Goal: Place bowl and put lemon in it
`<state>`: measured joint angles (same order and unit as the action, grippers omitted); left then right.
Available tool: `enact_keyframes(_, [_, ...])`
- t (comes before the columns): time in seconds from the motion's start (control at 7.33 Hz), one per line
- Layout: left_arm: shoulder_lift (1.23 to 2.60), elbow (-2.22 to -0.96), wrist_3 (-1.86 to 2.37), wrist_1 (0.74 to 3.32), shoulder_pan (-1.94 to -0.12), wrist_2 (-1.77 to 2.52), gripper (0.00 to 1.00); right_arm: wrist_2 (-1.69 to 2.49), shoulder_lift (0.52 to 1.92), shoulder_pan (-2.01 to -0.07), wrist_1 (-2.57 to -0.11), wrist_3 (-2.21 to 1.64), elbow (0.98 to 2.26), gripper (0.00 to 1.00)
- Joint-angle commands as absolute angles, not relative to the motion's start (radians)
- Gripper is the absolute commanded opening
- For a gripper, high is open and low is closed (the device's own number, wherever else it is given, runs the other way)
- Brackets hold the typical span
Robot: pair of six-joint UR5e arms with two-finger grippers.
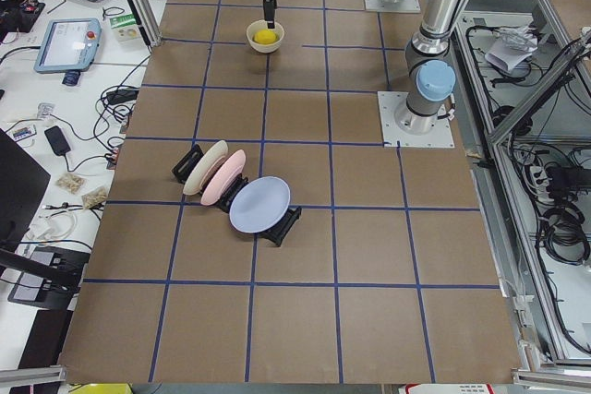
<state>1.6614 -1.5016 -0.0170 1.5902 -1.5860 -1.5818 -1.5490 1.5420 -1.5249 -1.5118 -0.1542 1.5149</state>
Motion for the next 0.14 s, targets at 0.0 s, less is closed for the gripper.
enact_keyframes(0.0, [1.658, -1.5, -0.015, 1.591, -1.586, -1.583, 1.0, -1.56, 1.554, -1.529, -1.503, -0.167, 1.519, 1.0])
